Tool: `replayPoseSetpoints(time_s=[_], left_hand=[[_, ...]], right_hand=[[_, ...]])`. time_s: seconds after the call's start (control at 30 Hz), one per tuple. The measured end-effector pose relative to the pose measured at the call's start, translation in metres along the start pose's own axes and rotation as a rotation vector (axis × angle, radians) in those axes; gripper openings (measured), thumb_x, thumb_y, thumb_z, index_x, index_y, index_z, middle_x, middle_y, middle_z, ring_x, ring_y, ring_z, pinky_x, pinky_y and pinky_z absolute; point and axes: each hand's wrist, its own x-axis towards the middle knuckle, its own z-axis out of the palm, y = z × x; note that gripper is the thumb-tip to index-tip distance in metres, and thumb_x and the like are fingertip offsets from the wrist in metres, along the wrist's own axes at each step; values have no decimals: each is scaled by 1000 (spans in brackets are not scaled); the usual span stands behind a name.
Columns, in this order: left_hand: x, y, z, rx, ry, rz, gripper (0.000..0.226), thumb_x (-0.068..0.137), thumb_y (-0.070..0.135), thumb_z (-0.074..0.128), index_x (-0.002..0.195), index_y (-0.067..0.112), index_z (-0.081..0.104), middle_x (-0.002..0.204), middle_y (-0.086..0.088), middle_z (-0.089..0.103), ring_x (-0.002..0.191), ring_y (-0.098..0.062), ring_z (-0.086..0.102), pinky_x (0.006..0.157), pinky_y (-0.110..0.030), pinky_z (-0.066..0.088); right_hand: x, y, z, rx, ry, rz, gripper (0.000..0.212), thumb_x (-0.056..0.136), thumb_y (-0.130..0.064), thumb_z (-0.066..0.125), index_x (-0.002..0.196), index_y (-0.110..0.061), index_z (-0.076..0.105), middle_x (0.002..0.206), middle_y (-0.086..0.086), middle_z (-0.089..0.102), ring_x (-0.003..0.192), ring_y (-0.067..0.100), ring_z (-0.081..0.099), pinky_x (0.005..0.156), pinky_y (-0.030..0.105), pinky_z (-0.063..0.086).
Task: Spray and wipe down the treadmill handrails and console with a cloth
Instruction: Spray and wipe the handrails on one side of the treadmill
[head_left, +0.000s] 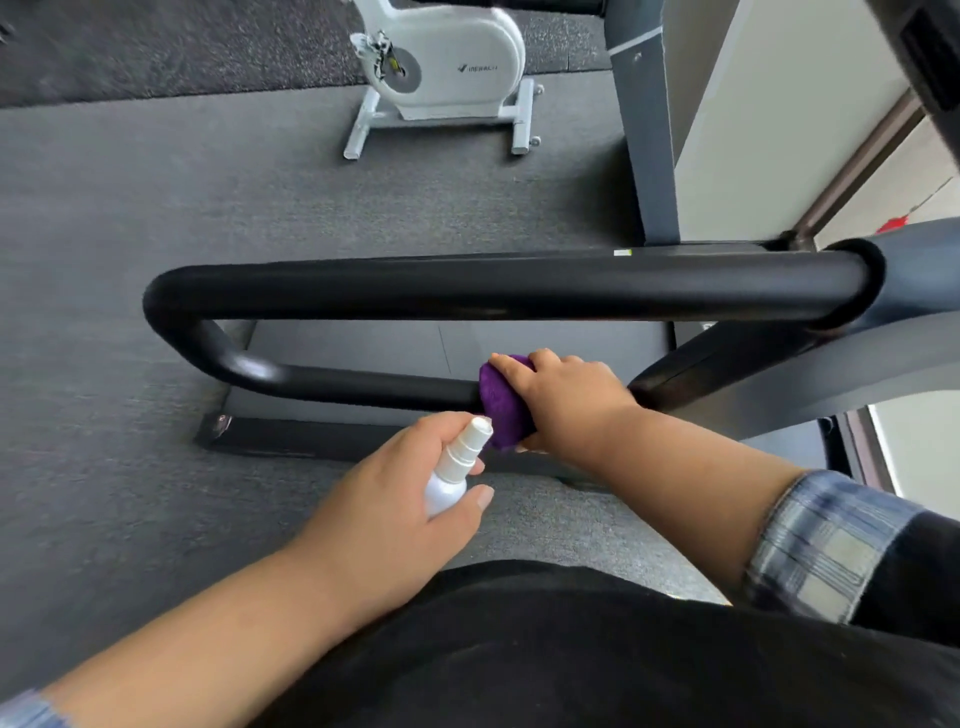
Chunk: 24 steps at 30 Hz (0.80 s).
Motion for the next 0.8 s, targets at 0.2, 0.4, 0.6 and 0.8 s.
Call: replayPoseSetpoints(time_s=[0.2,0.4,0.6,0.8], left_hand=[[-13,-29,-20,-24,45,-76,44,77,63,53,116,69,34,114,34,55,107,8,52,75,-13,39],[-18,-56,-47,-32,44,-79,43,79,61,55,114,72,32,114,34,55,108,11,51,76,-1,39],[-29,-92,-92,-47,51,-48,46,79,57,55,114,75,31,115,36,54,109,12,52,82,1,34],[-39,-139,-137,-14,33,6,44,77,61,52,114,74,32,114,35,54,109,9,52,81,-2,37]], right_hand=[[23,-46,5,-26,119,-22,99,84,-65,67,156,-30,9,135,9,52,112,34,60,81,46,53],[50,-92,1,-37,149,-24,99,84,-62,68,156,-27,10,135,10,53,109,34,61,81,46,53],[87,-152,-7,-66,173,-34,96,86,-63,62,157,-24,9,129,11,53,103,34,60,71,41,45],[118,-202,-15,-16,186,-35,101,80,-69,63,156,-27,11,133,8,52,108,32,59,77,42,49]])
